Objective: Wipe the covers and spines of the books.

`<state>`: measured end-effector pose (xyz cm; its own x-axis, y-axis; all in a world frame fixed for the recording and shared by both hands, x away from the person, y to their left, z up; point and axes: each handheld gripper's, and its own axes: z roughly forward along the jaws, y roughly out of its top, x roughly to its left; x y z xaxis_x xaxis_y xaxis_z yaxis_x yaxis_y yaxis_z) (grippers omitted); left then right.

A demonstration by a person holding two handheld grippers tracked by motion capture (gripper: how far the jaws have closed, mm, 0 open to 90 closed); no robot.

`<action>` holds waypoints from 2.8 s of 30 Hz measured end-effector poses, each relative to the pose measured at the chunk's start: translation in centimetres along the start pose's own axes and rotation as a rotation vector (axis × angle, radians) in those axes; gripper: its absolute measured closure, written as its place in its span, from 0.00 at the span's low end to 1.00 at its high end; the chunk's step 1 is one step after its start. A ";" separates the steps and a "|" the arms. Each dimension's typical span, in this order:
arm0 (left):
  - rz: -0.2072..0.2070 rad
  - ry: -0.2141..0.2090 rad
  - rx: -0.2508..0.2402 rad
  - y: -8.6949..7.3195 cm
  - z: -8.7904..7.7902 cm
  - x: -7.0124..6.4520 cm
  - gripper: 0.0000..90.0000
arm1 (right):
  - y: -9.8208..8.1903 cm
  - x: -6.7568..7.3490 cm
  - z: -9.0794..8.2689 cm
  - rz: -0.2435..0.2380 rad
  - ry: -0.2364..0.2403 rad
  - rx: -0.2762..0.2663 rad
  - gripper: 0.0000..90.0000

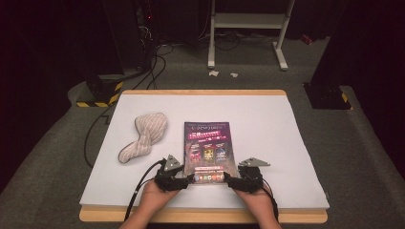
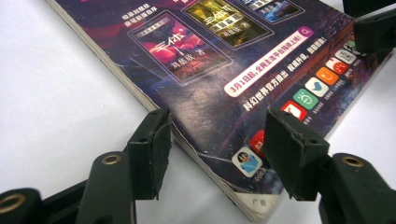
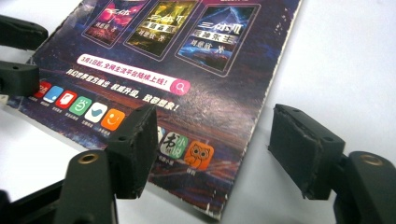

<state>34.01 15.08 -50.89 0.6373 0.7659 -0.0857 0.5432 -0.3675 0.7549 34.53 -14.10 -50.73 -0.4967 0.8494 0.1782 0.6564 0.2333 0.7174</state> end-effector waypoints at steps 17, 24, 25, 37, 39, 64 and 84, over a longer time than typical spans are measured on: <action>-0.003 -0.003 -0.010 -0.1 0.1 -0.1 0.47 | 0.0 0.2 0.2 0.035 0.006 -0.015 0.44; -0.003 -0.004 -0.010 -0.1 0.1 -0.1 0.47 | -0.1 0.1 0.0 0.048 0.016 -0.040 0.45; -0.002 -0.004 -0.010 -0.1 0.1 -0.1 0.47 | -0.1 0.1 0.0 0.050 0.016 -0.041 0.45; -0.002 -0.003 -0.014 -0.2 0.0 -0.1 0.47 | 0.4 0.8 -0.9 0.037 0.023 -0.126 0.46; -0.002 -0.003 -0.014 -0.2 0.0 -0.1 0.47 | 0.6 1.1 -1.1 0.025 0.024 -0.147 0.46; 0.003 -0.034 -0.004 0.0 0.2 -0.6 0.47 | 1.3 3.7 -1.1 -0.060 0.039 -0.178 0.46; 0.064 -0.001 -0.006 0.4 -0.4 -0.8 0.44 | 2.2 0.9 -0.9 -0.011 -0.010 -0.199 0.64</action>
<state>33.49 14.52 -50.26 0.6709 0.7406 -0.0377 0.4981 -0.4124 0.7628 35.03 -13.21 -48.41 -0.4970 0.8522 0.1638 0.5257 0.1455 0.8382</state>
